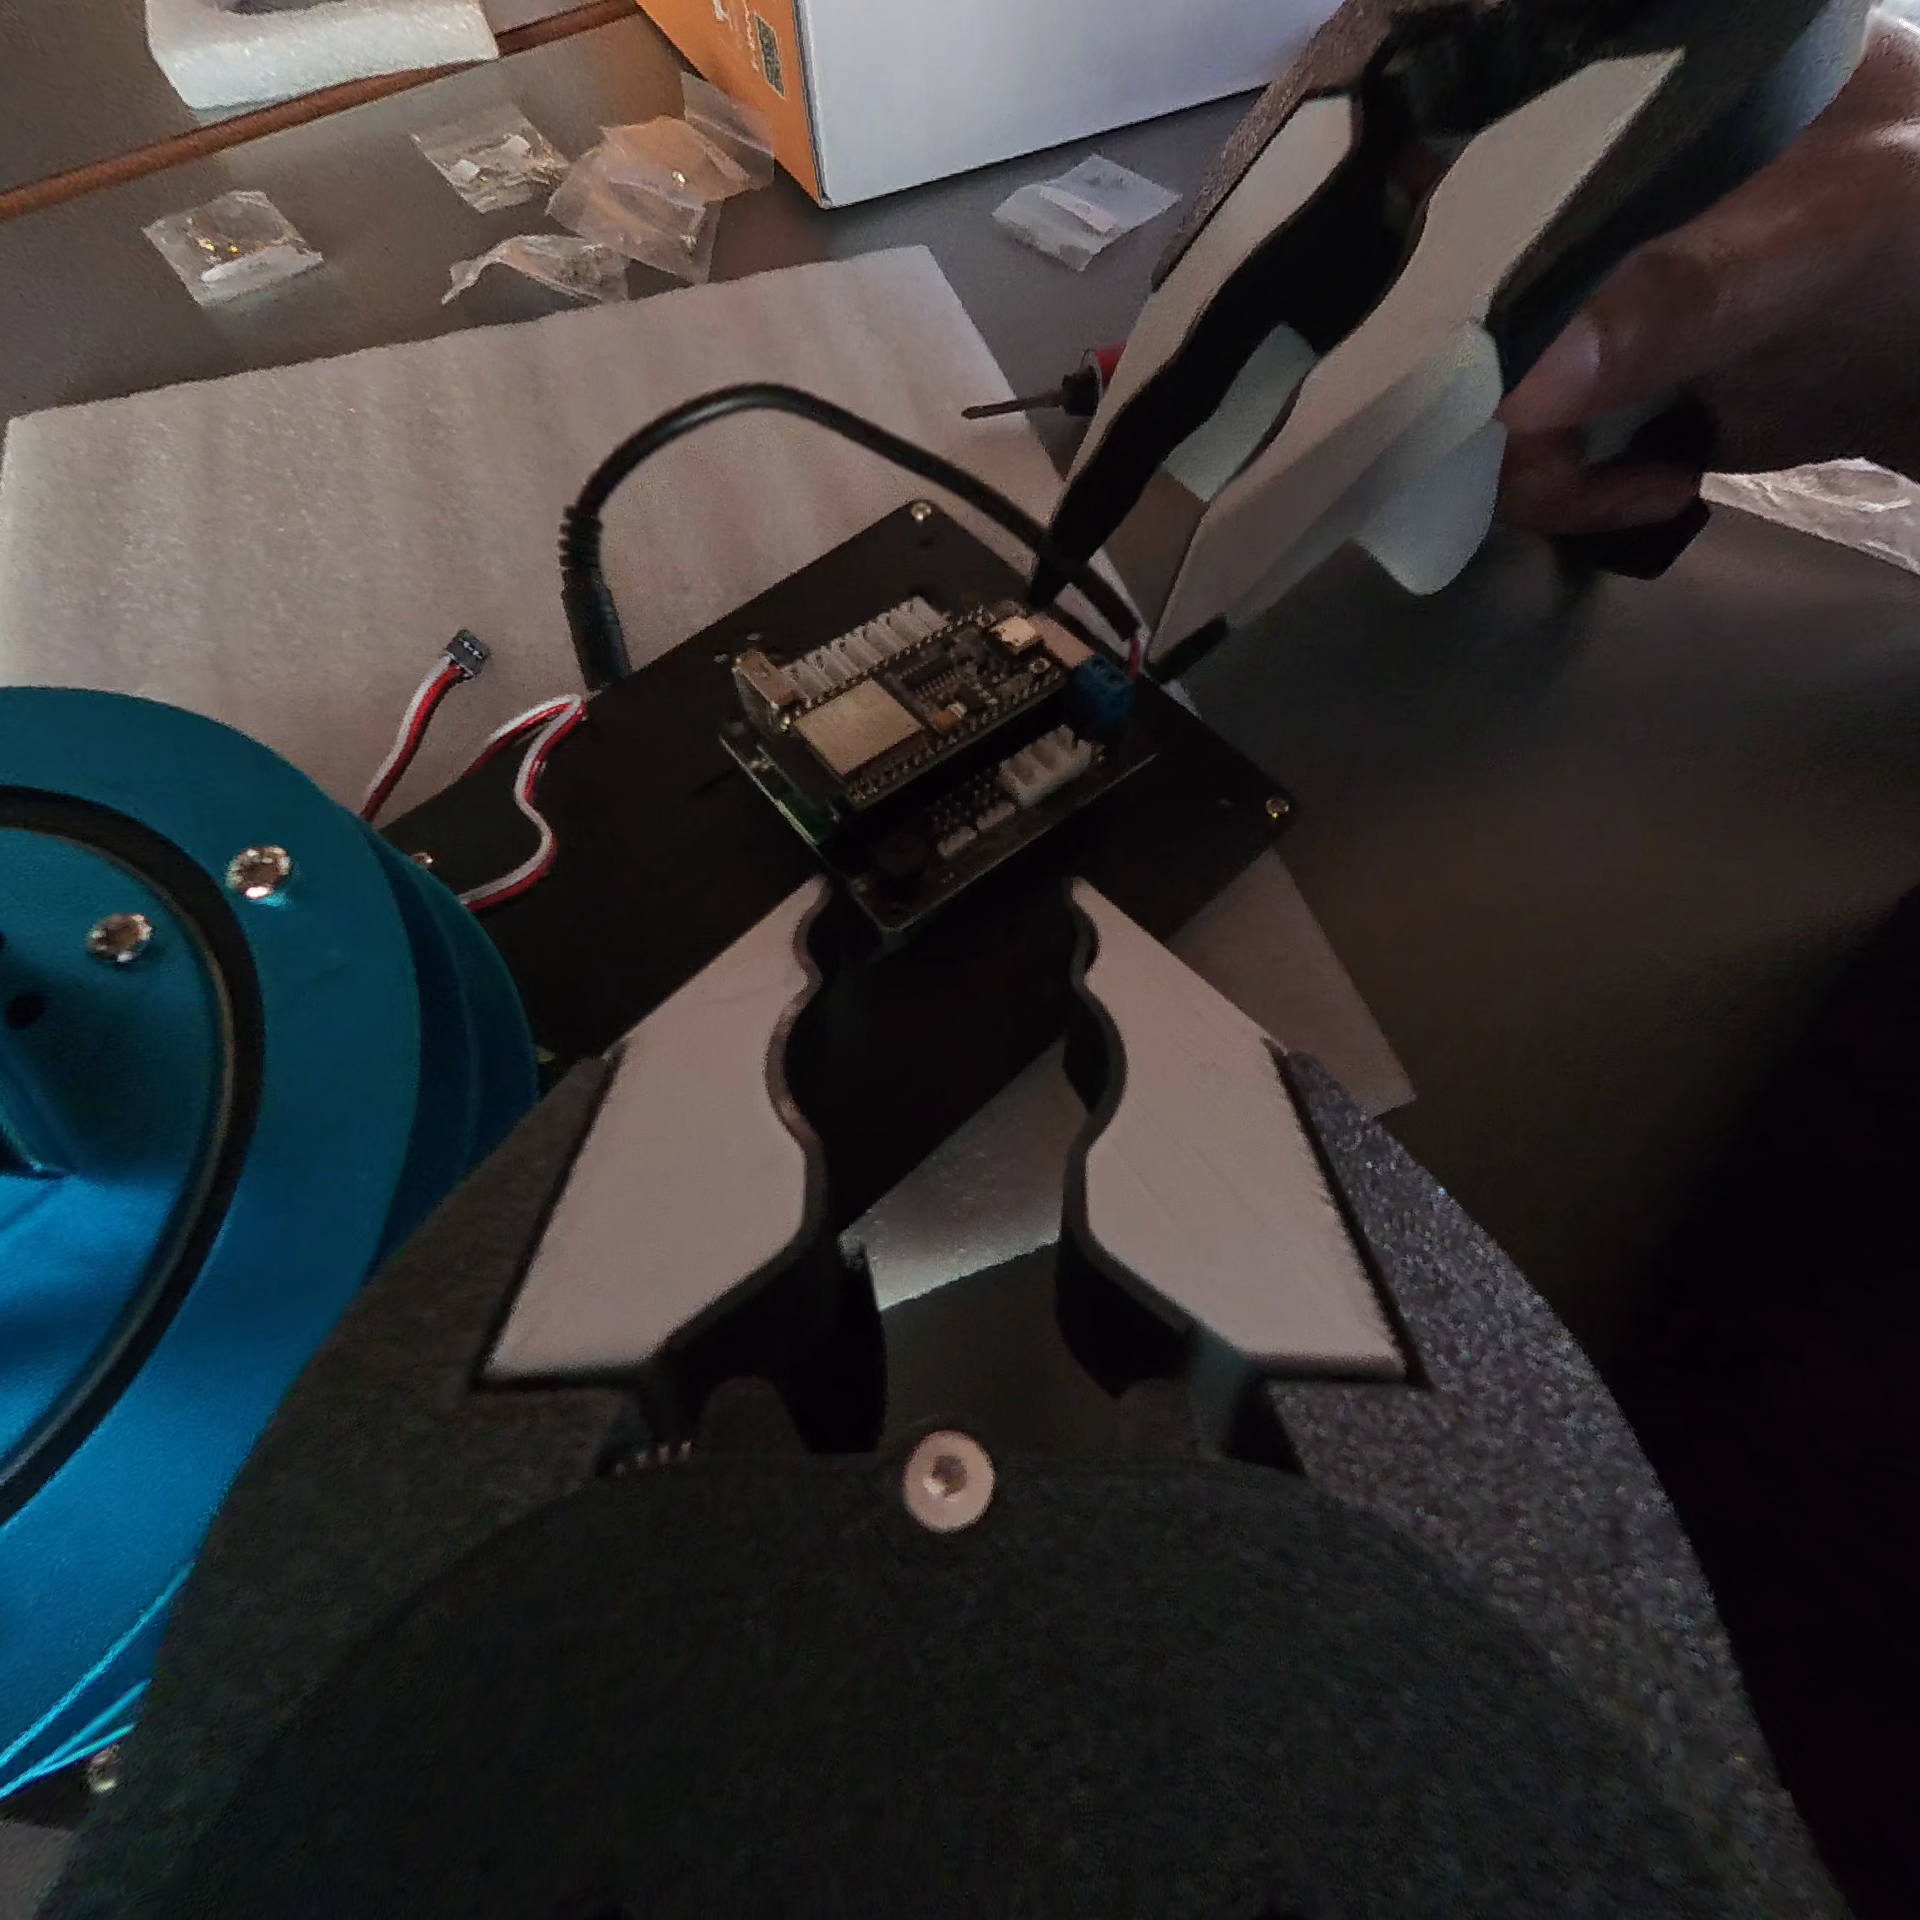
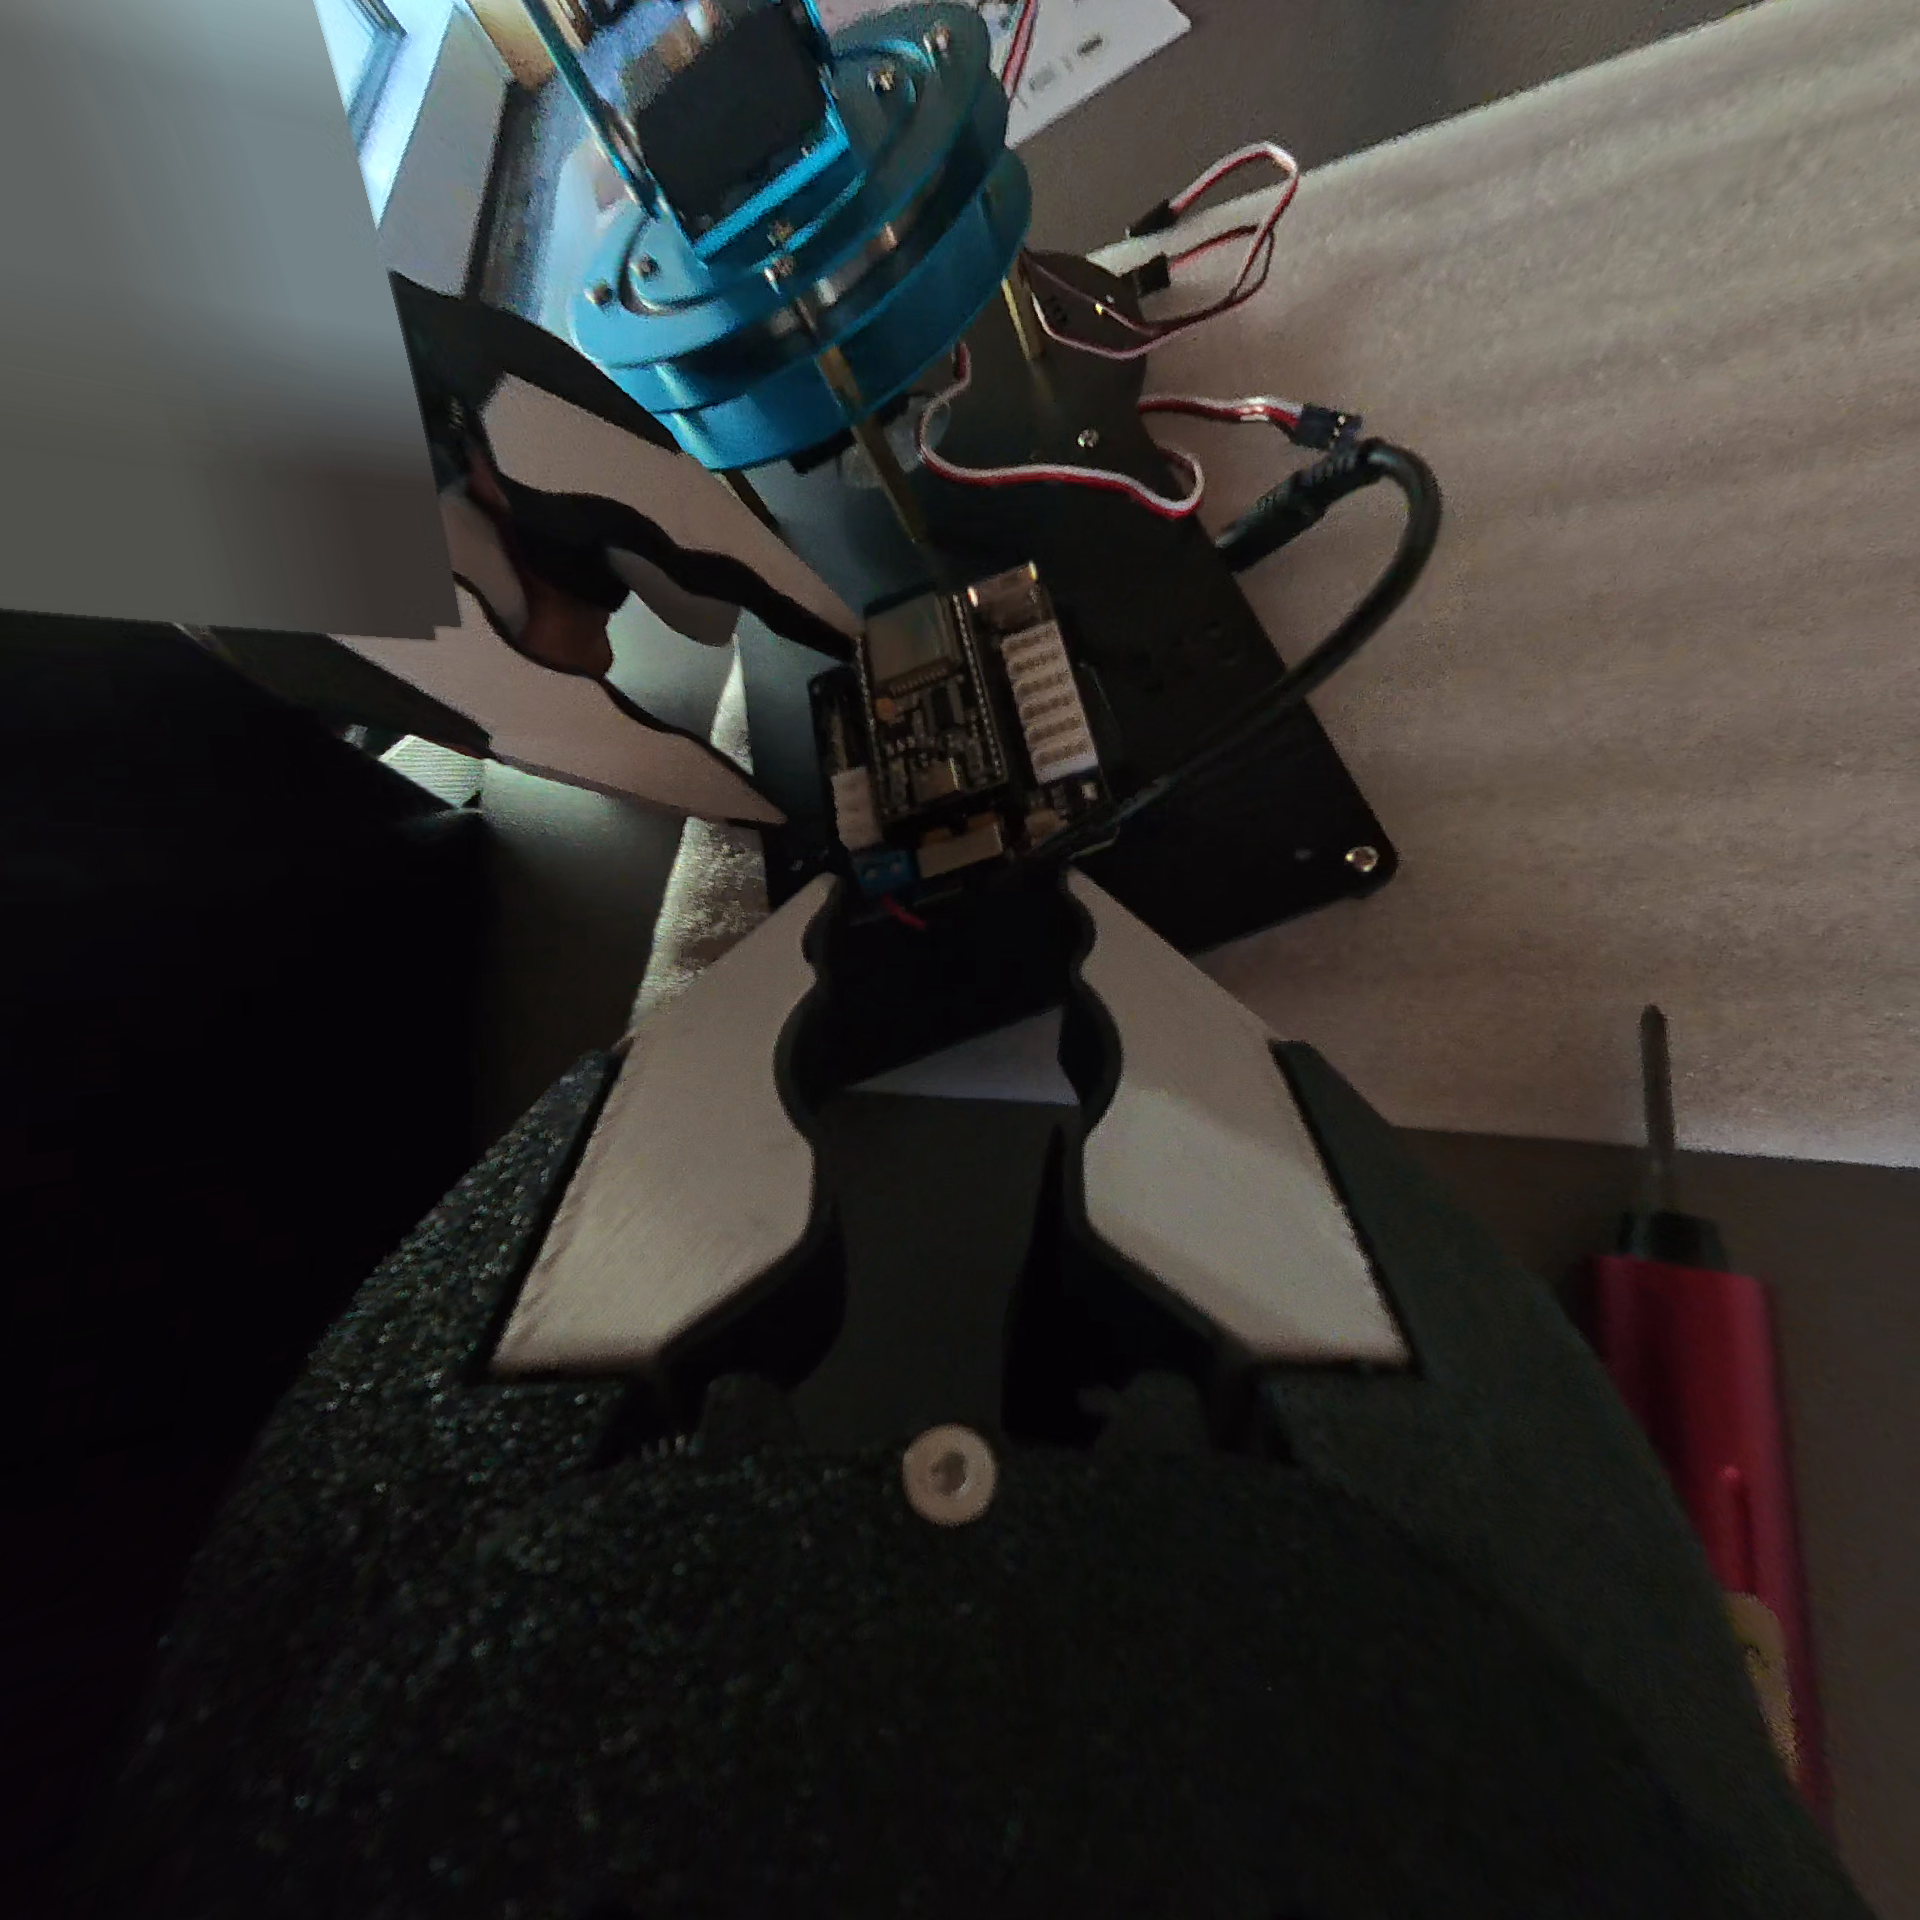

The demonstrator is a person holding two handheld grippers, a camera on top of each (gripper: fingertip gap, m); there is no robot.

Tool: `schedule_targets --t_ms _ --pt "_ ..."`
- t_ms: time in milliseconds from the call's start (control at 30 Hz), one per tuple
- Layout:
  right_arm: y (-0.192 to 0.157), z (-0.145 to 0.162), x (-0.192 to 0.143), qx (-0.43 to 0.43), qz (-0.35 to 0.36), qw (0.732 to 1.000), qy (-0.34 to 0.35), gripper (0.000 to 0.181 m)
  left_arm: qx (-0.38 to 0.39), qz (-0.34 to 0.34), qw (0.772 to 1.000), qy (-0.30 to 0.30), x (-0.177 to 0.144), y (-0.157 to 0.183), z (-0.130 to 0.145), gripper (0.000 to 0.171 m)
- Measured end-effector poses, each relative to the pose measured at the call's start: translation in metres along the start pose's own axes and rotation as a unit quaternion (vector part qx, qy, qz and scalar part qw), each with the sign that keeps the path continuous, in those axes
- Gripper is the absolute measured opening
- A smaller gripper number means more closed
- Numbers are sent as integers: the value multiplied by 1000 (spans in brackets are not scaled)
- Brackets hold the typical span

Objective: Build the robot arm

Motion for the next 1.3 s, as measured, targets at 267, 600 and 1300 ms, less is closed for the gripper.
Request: schedule_targets --t_ms 267,600,1300 --pt "12 4 -2 33 22 999 -8 24 -12 -12 1000 -9 1 -4 1 22" --pt "11 8 -2 95 -51 994 15 57 -53 63 996 -31 4 -2 -2 56" --pt "-21 10 3 16 10 1000 4 36 -42 26 998 -22 -8 4 10 39"
Point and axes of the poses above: each gripper's, where its closed fingertips meet, x out along the fingers, z out of its underside, y = z × x across the jaws, the point moved 10 cm from there along -x, back along the fingers, and after that the axes turned 11 degrees about -x, right-handed, at the moved point
